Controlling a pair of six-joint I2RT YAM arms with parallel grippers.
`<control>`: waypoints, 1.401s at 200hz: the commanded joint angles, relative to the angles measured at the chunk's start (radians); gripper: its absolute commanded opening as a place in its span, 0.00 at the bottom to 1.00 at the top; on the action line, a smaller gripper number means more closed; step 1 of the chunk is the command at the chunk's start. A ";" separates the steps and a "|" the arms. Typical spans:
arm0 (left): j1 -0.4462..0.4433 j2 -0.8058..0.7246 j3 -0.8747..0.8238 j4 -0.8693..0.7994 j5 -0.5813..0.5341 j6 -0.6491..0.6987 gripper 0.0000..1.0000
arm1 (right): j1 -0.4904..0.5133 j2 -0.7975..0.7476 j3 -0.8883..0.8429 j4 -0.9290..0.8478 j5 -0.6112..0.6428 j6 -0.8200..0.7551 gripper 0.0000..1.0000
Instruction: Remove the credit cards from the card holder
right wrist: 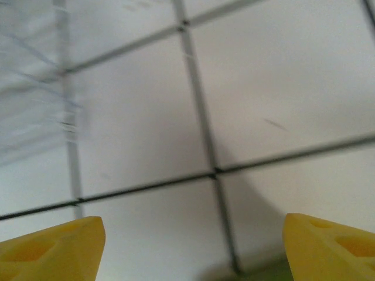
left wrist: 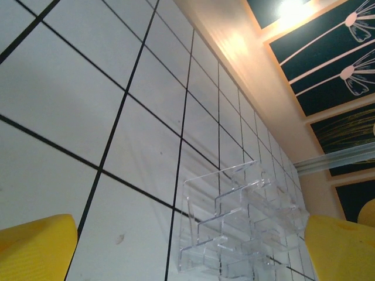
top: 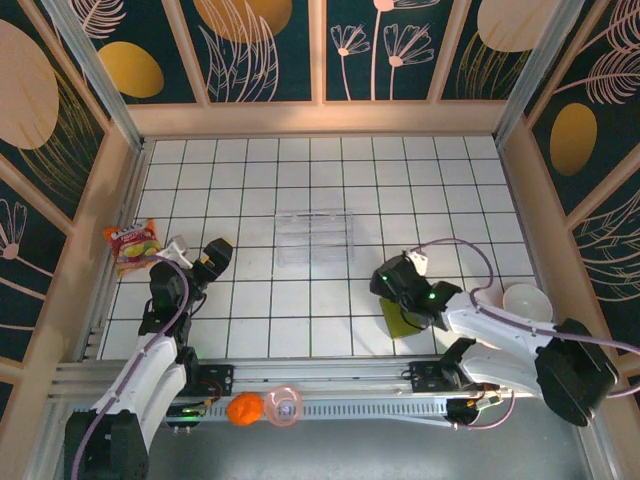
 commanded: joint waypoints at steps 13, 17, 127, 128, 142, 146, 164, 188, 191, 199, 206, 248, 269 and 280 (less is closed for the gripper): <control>0.004 -0.013 -0.027 0.045 0.026 -0.025 0.99 | -0.098 -0.046 -0.031 -0.211 0.021 0.118 0.81; 0.004 -0.015 -0.029 0.045 0.026 -0.024 0.99 | -0.104 -0.045 -0.031 -0.205 0.012 0.110 0.81; 0.004 -0.056 -0.024 -0.004 0.061 -0.032 0.98 | 0.171 0.075 0.095 -0.024 -0.310 0.135 0.75; 0.004 -0.055 -0.025 -0.004 0.061 -0.032 0.98 | 0.174 0.077 0.096 -0.020 -0.310 0.131 0.74; 0.003 -0.049 -0.023 -0.005 0.071 -0.026 0.98 | 0.211 0.129 0.142 -0.050 -0.304 0.064 0.75; 0.004 -0.047 -0.021 -0.006 0.072 -0.025 0.98 | 0.219 0.145 0.160 -0.080 -0.282 0.046 0.75; 0.004 -0.047 -0.019 -0.011 0.075 -0.018 0.98 | 0.240 0.199 0.211 -0.177 -0.218 -0.061 0.77; 0.004 -0.044 -0.019 -0.010 0.075 -0.012 0.98 | 0.266 0.228 0.212 -0.242 -0.224 -0.108 0.80; 0.004 -0.043 -0.018 -0.010 0.075 -0.011 0.99 | 0.270 0.229 0.211 -0.248 -0.226 -0.109 0.80; 0.004 -0.041 -0.020 -0.004 0.076 -0.009 0.98 | 0.283 0.230 0.210 -0.267 -0.224 -0.114 0.82; 0.004 -0.038 -0.021 -0.003 0.077 -0.010 0.98 | 0.299 0.230 0.214 -0.281 -0.225 -0.120 0.84; 0.004 -0.015 -0.030 0.016 0.073 -0.009 0.99 | 0.408 0.319 0.273 -0.365 -0.151 -0.135 0.99; 0.004 -0.008 -0.026 0.014 0.075 -0.009 0.99 | 0.441 0.372 0.285 -0.360 -0.155 -0.133 0.99; 0.005 -0.008 -0.023 0.010 0.077 -0.007 0.99 | 0.454 0.402 0.287 -0.362 -0.155 -0.129 0.99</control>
